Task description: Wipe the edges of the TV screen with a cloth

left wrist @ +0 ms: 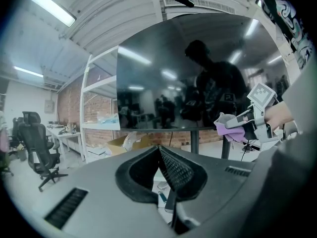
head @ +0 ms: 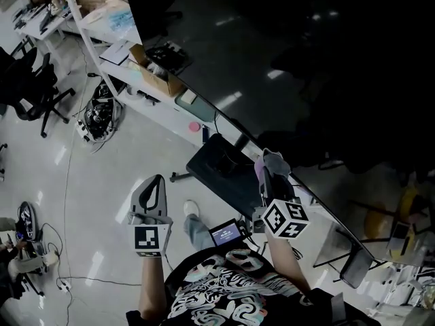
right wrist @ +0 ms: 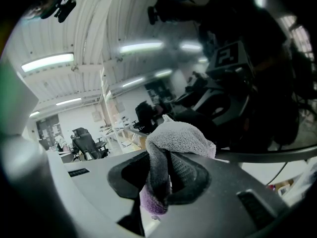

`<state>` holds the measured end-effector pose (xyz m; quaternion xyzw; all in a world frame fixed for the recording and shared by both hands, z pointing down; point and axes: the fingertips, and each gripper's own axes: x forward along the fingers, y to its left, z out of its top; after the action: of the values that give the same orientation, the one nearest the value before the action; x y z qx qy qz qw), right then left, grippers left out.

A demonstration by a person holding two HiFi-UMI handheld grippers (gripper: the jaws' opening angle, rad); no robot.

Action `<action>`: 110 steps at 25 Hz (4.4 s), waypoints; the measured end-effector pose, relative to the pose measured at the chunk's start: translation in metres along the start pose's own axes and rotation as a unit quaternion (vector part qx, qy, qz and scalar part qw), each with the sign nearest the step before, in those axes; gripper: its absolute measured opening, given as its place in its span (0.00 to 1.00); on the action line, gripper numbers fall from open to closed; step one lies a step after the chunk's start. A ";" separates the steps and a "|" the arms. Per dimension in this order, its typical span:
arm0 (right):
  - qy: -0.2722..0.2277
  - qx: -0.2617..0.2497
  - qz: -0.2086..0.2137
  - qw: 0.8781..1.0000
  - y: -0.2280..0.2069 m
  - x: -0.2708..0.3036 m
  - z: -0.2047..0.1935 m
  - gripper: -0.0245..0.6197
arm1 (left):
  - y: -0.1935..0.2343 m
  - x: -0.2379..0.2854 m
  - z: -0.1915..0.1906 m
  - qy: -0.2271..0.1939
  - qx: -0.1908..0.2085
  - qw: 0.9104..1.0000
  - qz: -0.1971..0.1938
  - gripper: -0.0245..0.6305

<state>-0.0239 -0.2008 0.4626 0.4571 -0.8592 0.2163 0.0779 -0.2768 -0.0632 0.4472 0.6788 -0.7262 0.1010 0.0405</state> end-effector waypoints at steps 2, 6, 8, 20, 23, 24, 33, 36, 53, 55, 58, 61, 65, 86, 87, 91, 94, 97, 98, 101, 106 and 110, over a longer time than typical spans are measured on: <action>0.000 0.000 -0.001 1.000 0.005 0.008 0.001 0.20 | 0.007 0.005 -0.003 0.003 -0.002 1.000 -0.001 0.06; 0.004 0.003 -0.002 1.000 0.014 0.024 0.001 0.20 | 0.023 0.016 -0.006 0.008 -0.007 1.000 0.000 0.06; 0.006 0.004 -0.001 1.000 0.019 0.032 0.000 0.20 | 0.031 0.021 -0.006 0.009 -0.008 1.000 0.001 0.06; 0.007 -0.002 0.007 1.000 0.052 0.079 0.006 0.20 | 0.079 0.056 0.002 0.010 -0.003 1.000 0.010 0.06; 0.009 -0.004 0.012 1.000 0.059 0.089 0.008 0.20 | 0.089 0.067 0.005 0.010 -0.002 1.000 0.010 0.06; 0.010 -0.005 0.013 1.000 0.061 0.091 0.009 0.20 | 0.092 0.071 0.007 0.009 -0.002 1.000 0.010 0.06; 0.013 0.000 0.015 1.000 0.075 0.113 0.015 0.20 | 0.112 0.095 0.014 0.002 -0.003 1.000 0.009 0.06; 0.010 0.004 0.011 1.000 0.078 0.114 0.015 0.20 | 0.114 0.092 0.013 0.001 -0.004 1.000 0.009 0.06; -0.001 0.021 0.026 0.999 0.104 0.149 0.019 0.20 | 0.148 0.087 0.007 0.006 -0.006 0.999 0.036 0.06; 0.000 0.026 0.029 0.999 0.108 0.152 0.020 0.20 | 0.154 0.086 0.006 0.007 -0.007 0.999 0.040 0.06; 0.001 0.035 0.031 0.999 0.112 0.155 0.019 0.20 | 0.160 0.088 0.002 0.012 -0.008 0.999 0.044 0.06; 0.003 0.037 0.034 0.999 0.113 0.162 0.020 0.20 | 0.165 0.097 0.001 0.012 -0.009 0.999 0.045 0.06; 0.004 0.045 0.039 0.998 0.116 0.174 0.021 0.20 | 0.167 0.112 0.003 0.011 -0.006 0.999 0.040 0.06; -0.001 0.092 0.079 0.993 0.151 0.219 0.031 0.20 | 0.206 0.114 0.013 0.011 0.004 0.997 0.079 0.06; 0.001 0.093 0.080 0.992 0.152 0.219 0.030 0.20 | 0.206 0.112 0.012 0.013 0.004 0.997 0.081 0.06; 0.006 0.096 0.086 0.992 0.156 0.223 0.031 0.20 | 0.211 0.110 0.008 0.018 -0.002 0.996 0.090 0.06; 0.004 0.096 0.084 0.992 0.161 0.231 0.034 0.20 | 0.223 0.117 0.011 0.012 0.000 0.996 0.087 0.06; 0.008 0.102 0.080 0.992 0.165 0.236 0.032 0.20 | 0.230 0.123 0.013 0.010 0.003 0.997 0.078 0.06; 0.010 0.102 0.078 0.992 0.166 0.236 0.030 0.20 | 0.232 0.123 0.013 0.010 0.004 0.997 0.075 0.06; 0.009 0.097 0.078 0.992 0.171 0.240 0.032 0.20 | 0.241 0.127 0.015 0.008 0.006 0.997 0.072 0.06; 0.012 0.098 0.076 0.992 0.177 0.257 0.033 0.20 | 0.252 0.139 0.011 0.009 0.001 0.998 0.064 0.06; 0.015 0.097 0.069 0.993 0.184 0.267 0.032 0.20 | 0.265 0.149 0.010 0.009 0.001 0.999 0.051 0.06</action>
<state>-0.3248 -0.3257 0.4673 0.3988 -0.8624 0.3102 0.0308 -0.5510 -0.1957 0.4420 0.6400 -0.7594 0.1098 0.0413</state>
